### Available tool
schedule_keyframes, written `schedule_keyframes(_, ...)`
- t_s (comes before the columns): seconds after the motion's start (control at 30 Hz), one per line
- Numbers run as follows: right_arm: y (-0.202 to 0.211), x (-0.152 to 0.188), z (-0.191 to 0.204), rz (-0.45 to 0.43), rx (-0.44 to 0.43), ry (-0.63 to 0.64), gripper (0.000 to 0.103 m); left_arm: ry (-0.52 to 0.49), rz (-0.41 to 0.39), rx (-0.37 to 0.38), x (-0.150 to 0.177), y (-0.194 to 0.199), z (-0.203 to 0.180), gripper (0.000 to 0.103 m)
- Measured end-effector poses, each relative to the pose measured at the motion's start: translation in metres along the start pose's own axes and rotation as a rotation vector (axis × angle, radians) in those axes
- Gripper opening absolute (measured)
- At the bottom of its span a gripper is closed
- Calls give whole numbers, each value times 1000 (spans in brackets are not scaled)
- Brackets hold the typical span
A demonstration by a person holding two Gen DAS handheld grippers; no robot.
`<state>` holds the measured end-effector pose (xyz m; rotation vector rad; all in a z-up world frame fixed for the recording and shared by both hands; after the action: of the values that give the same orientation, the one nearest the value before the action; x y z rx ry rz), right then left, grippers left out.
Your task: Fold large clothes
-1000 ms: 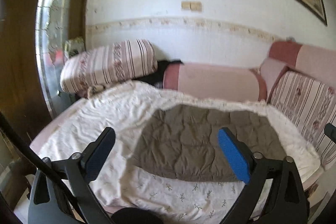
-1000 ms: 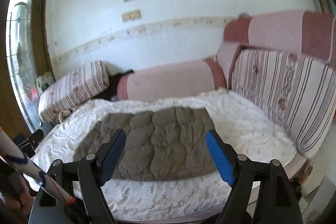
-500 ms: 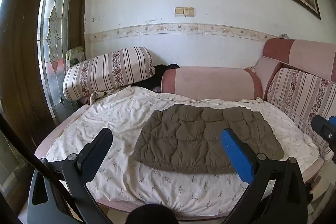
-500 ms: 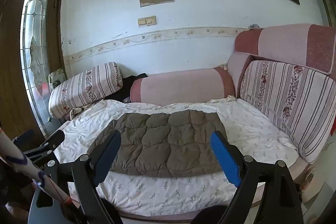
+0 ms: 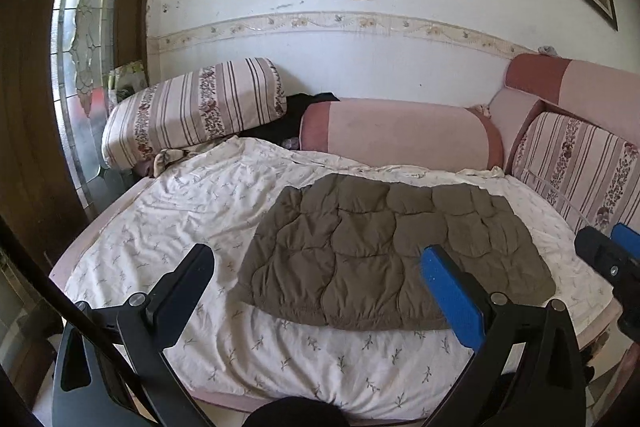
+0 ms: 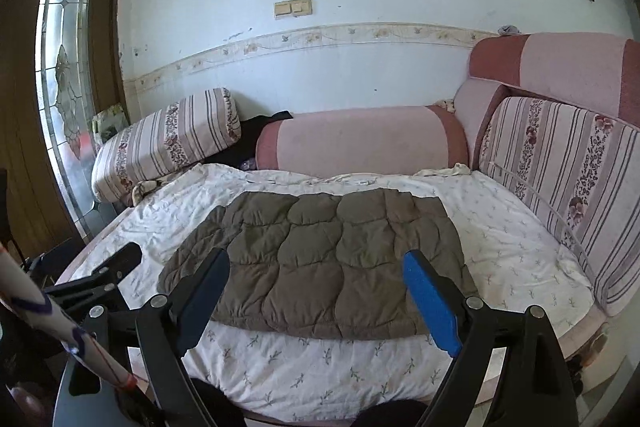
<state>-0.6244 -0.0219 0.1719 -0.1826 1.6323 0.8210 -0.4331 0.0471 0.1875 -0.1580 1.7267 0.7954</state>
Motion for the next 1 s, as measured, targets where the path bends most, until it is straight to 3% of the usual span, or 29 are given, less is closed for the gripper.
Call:
schedule_keyframes(0.2, -21, 5, -3, 40, 14, -7, 92, 3, 53, 16, 3, -24, 0, 103)
schedule_keyframes(0.47, -37, 8, 1, 75, 19, 3, 92, -46, 166, -119, 14, -52, 2, 103)
schedule_keyframes(1.0, -43, 11, 11, 102, 26, 26, 92, -50, 159, -110, 15, -49, 5, 103)
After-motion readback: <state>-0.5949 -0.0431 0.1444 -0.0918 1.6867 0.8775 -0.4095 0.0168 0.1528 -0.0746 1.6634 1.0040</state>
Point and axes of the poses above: each gripper's, at about its wrist camera, not at the fingertips, and y roughly against the way its jaws point, z to its left, x to its underside, the point moved 3 cm from there along -y, roughly the way its jaws point, and after that the axes turned 7 degrees about y, right-handed, at the moved point
